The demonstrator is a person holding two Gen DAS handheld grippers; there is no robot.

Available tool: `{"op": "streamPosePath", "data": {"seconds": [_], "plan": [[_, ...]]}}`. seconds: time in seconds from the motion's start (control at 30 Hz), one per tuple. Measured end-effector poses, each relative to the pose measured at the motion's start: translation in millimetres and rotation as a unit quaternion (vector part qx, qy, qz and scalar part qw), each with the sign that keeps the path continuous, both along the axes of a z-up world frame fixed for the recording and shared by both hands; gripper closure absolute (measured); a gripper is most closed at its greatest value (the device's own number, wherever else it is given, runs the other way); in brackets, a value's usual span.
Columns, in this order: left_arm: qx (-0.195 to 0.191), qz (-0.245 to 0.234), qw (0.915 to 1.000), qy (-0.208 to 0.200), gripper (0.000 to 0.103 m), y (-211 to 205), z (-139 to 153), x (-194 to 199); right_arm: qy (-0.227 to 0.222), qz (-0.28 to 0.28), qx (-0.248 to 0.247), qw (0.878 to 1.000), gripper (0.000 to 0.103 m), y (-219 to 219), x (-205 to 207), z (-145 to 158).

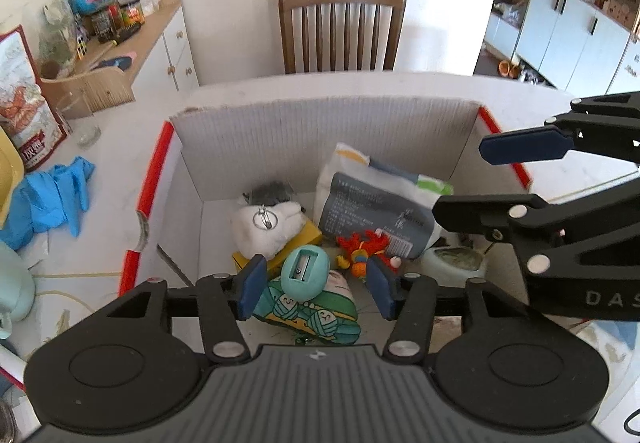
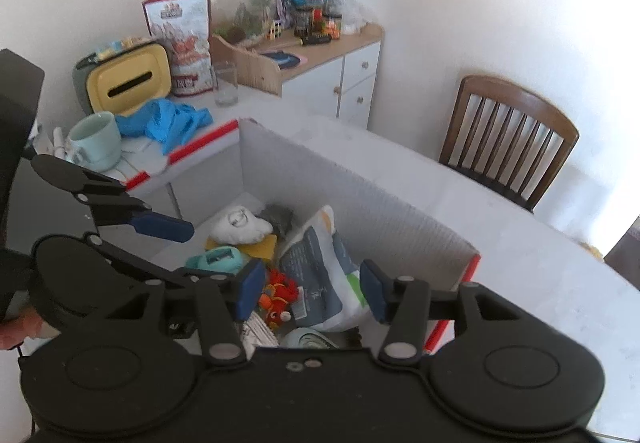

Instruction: Organize objects

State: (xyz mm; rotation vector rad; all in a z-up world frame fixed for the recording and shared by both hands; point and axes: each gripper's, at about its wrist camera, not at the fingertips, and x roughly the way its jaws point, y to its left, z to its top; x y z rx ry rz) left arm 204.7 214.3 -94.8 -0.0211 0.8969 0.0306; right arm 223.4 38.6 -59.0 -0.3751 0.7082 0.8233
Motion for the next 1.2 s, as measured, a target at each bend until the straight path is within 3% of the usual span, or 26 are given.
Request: {"op": "streamPosePath", "data": {"seconds": [0.2, 0.53, 0.9, 0.97, 1.07, 1.2], "plan": [[0.003, 0.003, 0.9994, -0.035, 0.042, -5, 22, -25, -0.019, 0.001, 0.020, 1.000, 0.048, -14, -20, 21], [0.003, 0.025, 0.9958, -0.088, 0.023, -12, 55, -68, -0.030, 0.001, 0.061, 0.998, 0.038, -47, -54, 47], [-0.019, 0.042, 0.9914, -0.122, 0.016, -22, 71, -105, -0.036, 0.000, 0.109, 0.993, 0.018, -82, -80, 58], [-0.014, 0.043, 0.9905, -0.130, 0.008, -25, 74, -111, -0.041, 0.000, 0.118, 0.992, 0.012, -87, -85, 59], [-0.010, 0.044, 0.9889, -0.142, 0.003, -29, 77, -119, -0.052, -0.001, 0.129, 0.990, 0.003, -94, -93, 59], [-0.003, 0.042, 0.9877, -0.150, 0.001, -36, 81, -127, -0.050, -0.006, 0.143, 0.988, 0.001, -102, -98, 58]]}}
